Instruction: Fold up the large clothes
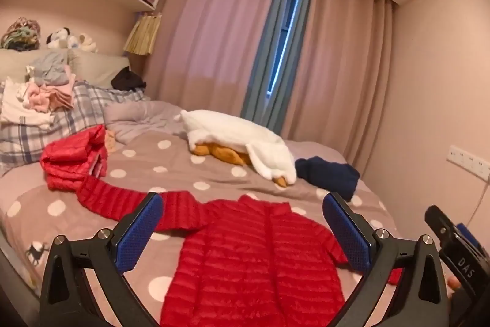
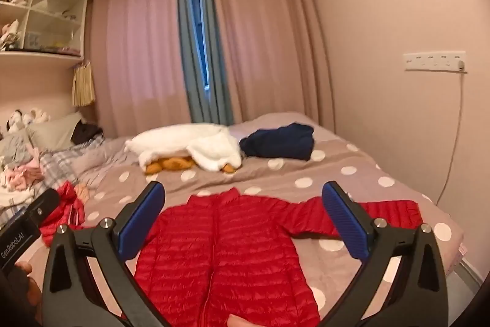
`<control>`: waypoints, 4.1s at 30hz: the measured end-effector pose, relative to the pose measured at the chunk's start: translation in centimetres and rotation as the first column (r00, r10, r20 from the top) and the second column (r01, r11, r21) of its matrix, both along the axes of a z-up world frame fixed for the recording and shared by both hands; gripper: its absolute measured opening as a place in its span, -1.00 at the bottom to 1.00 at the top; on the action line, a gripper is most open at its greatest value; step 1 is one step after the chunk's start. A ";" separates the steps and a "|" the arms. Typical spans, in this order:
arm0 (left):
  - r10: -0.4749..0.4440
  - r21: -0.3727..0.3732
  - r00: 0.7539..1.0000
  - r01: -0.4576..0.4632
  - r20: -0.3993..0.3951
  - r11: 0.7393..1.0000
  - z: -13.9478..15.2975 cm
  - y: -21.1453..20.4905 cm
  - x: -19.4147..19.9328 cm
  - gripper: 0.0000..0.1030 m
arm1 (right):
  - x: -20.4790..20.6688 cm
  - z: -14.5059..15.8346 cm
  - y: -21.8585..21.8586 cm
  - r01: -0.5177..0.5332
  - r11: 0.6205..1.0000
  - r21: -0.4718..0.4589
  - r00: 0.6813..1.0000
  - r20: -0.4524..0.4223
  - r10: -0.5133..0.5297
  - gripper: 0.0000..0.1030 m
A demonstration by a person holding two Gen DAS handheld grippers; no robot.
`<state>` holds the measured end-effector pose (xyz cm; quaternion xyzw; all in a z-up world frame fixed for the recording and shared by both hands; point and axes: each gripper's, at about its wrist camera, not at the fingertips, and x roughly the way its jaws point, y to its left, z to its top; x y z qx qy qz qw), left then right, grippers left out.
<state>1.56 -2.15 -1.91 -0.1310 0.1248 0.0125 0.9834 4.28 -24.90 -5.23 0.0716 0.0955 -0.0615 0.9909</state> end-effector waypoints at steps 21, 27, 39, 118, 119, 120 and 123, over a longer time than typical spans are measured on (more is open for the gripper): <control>-0.031 -0.014 0.998 0.030 -0.051 0.999 -2.0 1.7 1.6 1.00 | 0.7 -1.4 -0.6 -0.045 0.997 0.060 0.998 -0.051 0.048 1.00; -0.040 -0.003 0.997 0.040 -0.065 0.999 -2.3 1.4 1.7 1.00 | 0.7 -1.4 -0.6 -0.031 0.997 0.071 0.998 -0.047 0.035 1.00; -0.058 -0.011 0.995 0.058 -0.079 0.998 -2.2 1.3 2.2 1.00 | 1.3 -1.4 -0.2 -0.086 0.987 0.138 0.995 -0.033 0.091 1.00; 0.027 -0.036 0.981 -0.035 -0.190 0.999 -3.5 1.8 4.9 1.00 | 3.4 -2.2 0.6 -0.073 0.990 0.124 0.988 -0.129 0.089 1.00; 0.030 -0.034 0.981 -0.038 -0.192 0.999 -3.6 1.8 4.9 1.00 | 3.4 -2.2 0.6 -0.072 0.990 0.123 0.988 -0.130 0.088 1.00; 0.033 -0.032 0.980 -0.040 -0.195 0.999 -3.6 1.8 4.9 1.00 | 3.4 -2.2 0.7 -0.072 0.990 0.122 0.987 -0.131 0.088 1.00; 0.032 -0.030 0.978 -0.039 -0.207 0.999 -3.7 1.7 5.2 1.00 | 3.5 -2.3 0.7 -0.070 0.991 0.116 0.987 -0.138 0.086 1.00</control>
